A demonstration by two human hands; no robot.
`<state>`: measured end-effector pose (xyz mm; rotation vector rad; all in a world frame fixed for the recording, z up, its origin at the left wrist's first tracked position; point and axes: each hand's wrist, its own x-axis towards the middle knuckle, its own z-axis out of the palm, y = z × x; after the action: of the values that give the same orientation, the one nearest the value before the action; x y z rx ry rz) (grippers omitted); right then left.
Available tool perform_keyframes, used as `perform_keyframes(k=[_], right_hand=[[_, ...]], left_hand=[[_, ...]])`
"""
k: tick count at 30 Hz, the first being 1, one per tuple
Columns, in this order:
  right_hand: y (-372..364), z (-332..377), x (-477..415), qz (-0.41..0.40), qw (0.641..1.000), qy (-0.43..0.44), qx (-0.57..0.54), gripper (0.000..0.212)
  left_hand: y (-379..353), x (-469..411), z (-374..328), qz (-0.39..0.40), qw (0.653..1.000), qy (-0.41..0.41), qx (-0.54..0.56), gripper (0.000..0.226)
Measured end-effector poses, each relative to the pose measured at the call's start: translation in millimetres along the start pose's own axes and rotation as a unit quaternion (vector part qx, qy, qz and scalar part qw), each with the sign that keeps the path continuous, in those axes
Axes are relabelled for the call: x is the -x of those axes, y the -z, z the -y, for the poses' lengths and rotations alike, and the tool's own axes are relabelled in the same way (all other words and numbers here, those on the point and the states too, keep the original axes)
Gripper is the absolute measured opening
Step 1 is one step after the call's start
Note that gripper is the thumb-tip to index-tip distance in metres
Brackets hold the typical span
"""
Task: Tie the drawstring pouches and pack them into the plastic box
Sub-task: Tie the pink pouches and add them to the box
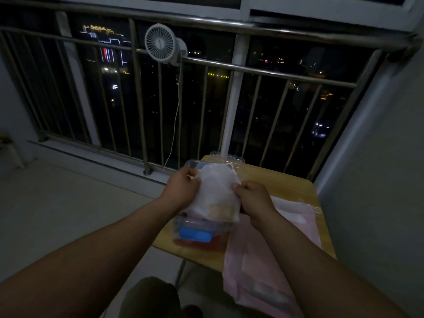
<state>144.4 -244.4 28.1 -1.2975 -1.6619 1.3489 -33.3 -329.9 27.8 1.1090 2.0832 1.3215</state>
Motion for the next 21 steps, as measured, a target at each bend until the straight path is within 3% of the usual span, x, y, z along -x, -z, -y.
perform_keyframes(k=[3,4,6,9,13,17,19,21], right_hand=[[-13,0,-22,-0.044,0.986,0.057,0.152,0.012],[-16,-1,-28,-0.066,0.977,0.071,0.19,0.013],[-17,-7,-36,-0.083,0.965,0.111,0.224,0.037],[-23,-15,-44,-0.053,0.931,0.209,0.293,0.035],[-31,-18,-51,0.021,0.822,0.297,0.486,0.037],[-36,-12,-45,0.163,0.69,0.2,0.676,0.039],[-40,-6,-41,0.202,0.631,0.191,0.725,0.049],[-46,-1,-40,0.224,0.574,0.19,0.764,0.062]], left_hand=[[6,-25,11,-0.004,0.986,-0.026,-0.167,0.033],[6,-30,18,-0.003,0.972,-0.04,-0.231,0.046],[2,-34,26,0.004,0.944,-0.101,-0.313,0.061],[-9,-40,30,0.05,0.915,-0.177,-0.36,0.063],[-25,-45,29,0.184,0.867,-0.176,-0.428,0.075],[-41,-54,42,0.274,0.802,-0.15,-0.51,0.069],[-49,-58,44,0.304,0.764,-0.144,-0.551,0.07],[-53,-59,43,0.319,0.752,-0.119,-0.564,0.073]])
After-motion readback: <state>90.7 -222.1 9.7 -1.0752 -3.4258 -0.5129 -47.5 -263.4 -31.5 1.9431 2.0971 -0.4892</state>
